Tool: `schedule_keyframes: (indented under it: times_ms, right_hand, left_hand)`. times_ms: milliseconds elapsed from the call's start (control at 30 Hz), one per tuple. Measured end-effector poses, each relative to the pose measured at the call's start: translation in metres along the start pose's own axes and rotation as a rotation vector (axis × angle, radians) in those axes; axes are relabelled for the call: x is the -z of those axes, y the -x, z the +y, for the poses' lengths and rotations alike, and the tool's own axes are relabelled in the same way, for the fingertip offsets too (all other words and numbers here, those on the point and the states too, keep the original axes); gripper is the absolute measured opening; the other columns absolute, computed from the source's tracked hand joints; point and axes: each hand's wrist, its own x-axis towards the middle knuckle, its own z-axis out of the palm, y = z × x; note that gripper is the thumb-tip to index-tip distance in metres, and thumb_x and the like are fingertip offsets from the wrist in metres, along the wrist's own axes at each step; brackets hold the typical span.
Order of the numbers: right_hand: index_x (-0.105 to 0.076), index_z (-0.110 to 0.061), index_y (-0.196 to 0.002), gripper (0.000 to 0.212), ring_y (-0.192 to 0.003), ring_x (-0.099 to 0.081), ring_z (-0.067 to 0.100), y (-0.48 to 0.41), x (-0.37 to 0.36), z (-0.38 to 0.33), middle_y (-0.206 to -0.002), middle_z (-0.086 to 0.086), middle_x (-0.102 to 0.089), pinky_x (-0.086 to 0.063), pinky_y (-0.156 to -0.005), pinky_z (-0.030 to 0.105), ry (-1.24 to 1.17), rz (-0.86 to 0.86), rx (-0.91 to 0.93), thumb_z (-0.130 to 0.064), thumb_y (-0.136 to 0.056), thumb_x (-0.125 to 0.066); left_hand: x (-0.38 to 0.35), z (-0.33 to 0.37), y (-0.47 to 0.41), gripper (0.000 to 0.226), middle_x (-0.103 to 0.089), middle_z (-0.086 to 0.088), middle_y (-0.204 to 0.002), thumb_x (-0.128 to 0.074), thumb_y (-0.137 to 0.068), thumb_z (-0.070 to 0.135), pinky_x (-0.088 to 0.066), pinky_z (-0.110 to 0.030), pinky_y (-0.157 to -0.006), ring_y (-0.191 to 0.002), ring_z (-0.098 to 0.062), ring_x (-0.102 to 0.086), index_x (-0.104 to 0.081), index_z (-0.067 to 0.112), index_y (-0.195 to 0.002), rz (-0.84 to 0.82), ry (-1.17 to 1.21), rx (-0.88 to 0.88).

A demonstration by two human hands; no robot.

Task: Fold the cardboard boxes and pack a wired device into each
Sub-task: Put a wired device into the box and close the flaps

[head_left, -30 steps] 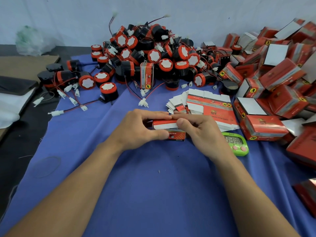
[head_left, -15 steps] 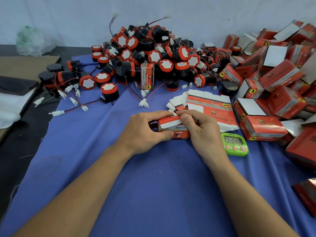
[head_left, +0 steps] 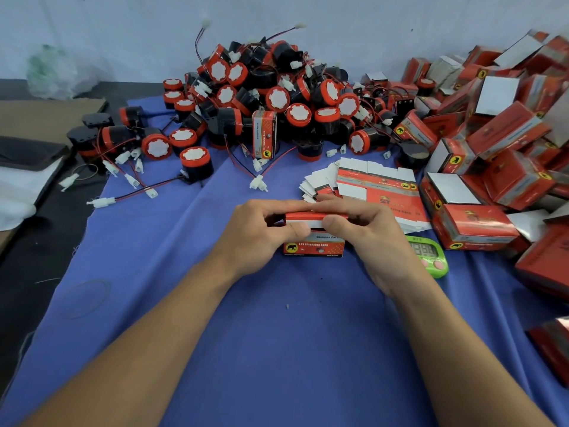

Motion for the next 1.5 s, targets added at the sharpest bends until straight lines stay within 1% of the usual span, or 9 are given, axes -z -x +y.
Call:
schedule_keyframes:
  times_ms: [100,300,467,633,733,900,1100,1300,1500]
  right_hand:
    - [-0.085,-0.020,-0.094,0.028,-0.130,-0.058,0.005,0.001,0.002,0.002,-0.127,-0.013,-0.071,-0.051,-0.107,0.042,-0.084,-0.067,-0.045,0.002,-0.079,-0.076]
    - [-0.085,-0.029,-0.091,0.034,-0.132,-0.050,-0.007,0.011,0.006,-0.003,-0.129,-0.027,-0.063,-0.052,-0.107,0.040,0.109,-0.116,-0.082,0.002,-0.082,-0.073]
    - [-0.083,-0.034,-0.100,0.021,-0.137,-0.039,-0.015,0.021,0.006,-0.007,-0.144,-0.024,-0.056,-0.032,-0.120,0.036,0.128,-0.136,-0.075,-0.040,-0.097,-0.063]
    - [-0.081,-0.028,-0.109,0.029,-0.126,-0.060,0.002,0.019,-0.006,0.000,-0.132,-0.014,-0.068,-0.048,-0.111,0.039,-0.033,0.061,-0.112,-0.014,-0.103,-0.057]
    - [-0.062,-0.030,-0.139,0.045,-0.123,-0.063,0.006,0.016,-0.004,0.001,-0.138,-0.006,-0.064,-0.053,-0.105,0.035,-0.106,0.069,-0.153,-0.006,-0.101,-0.058]
    - [-0.070,-0.032,-0.126,0.032,-0.114,-0.068,0.009,0.015,0.000,0.004,-0.123,-0.011,-0.073,-0.052,-0.107,0.039,-0.018,0.022,-0.162,-0.014,-0.103,-0.057]
    - [-0.078,-0.021,-0.116,0.030,-0.117,-0.066,0.034,0.015,0.010,0.005,-0.117,0.009,-0.076,-0.047,-0.111,0.051,-0.195,0.029,-0.214,-0.013,-0.104,-0.051]
    - [-0.075,-0.019,-0.121,0.038,-0.119,-0.067,0.026,0.017,0.015,0.001,-0.122,0.008,-0.074,-0.045,-0.113,0.045,-0.215,-0.095,-0.208,0.004,-0.096,-0.057]
    - [-0.071,-0.016,-0.126,0.043,-0.122,-0.065,0.031,0.015,0.015,0.002,-0.123,0.011,-0.073,-0.044,-0.115,0.048,-0.203,-0.119,-0.196,0.010,-0.093,-0.057]
  left_hand:
    - [0.003,-0.001,-0.001,0.037,-0.079,0.007,-0.115,-0.073,-0.082,0.026,-0.055,-0.032,-0.099,-0.113,-0.012,-0.072,-0.078,0.028,-0.119,-0.032,0.103,0.034]
    - [0.003,-0.001,0.002,0.027,-0.071,0.011,-0.130,-0.073,-0.094,0.010,-0.051,-0.017,-0.097,-0.121,0.004,-0.063,-0.078,0.028,-0.114,-0.050,0.104,0.071]
    - [0.001,0.002,0.003,0.032,-0.070,0.013,-0.128,-0.072,-0.093,0.002,-0.052,-0.014,-0.090,-0.117,0.001,-0.066,-0.078,0.027,-0.112,-0.061,0.121,0.078]
    - [-0.002,0.003,0.003,0.031,-0.078,0.005,-0.114,-0.070,-0.094,0.000,-0.057,-0.020,-0.085,-0.107,-0.011,-0.073,-0.079,0.027,-0.109,-0.051,0.165,0.098]
    - [-0.004,0.001,0.002,0.025,-0.079,0.003,-0.110,-0.073,-0.094,0.008,-0.059,-0.029,-0.089,-0.105,-0.015,-0.074,-0.079,0.029,-0.106,-0.036,0.137,0.102]
    - [-0.008,-0.001,-0.001,0.020,-0.078,0.008,-0.102,-0.074,-0.082,0.043,-0.060,-0.032,-0.086,-0.098,-0.012,-0.074,-0.079,0.038,-0.100,0.008,0.024,0.072]
    - [-0.009,-0.001,-0.004,0.016,-0.078,0.010,-0.099,-0.072,-0.082,0.043,-0.058,-0.024,-0.079,-0.095,-0.010,-0.074,-0.079,0.041,-0.097,0.009,0.054,0.098]
    - [-0.010,0.001,-0.001,0.023,-0.078,0.008,-0.101,-0.067,-0.086,0.051,-0.060,-0.033,-0.083,-0.096,-0.012,-0.074,-0.078,0.035,-0.100,0.014,0.025,0.078]
    - [-0.016,0.004,0.000,0.023,-0.073,0.015,-0.100,-0.072,-0.079,0.056,-0.057,-0.025,-0.075,-0.090,-0.006,-0.070,-0.068,0.042,-0.097,0.014,-0.092,0.063]
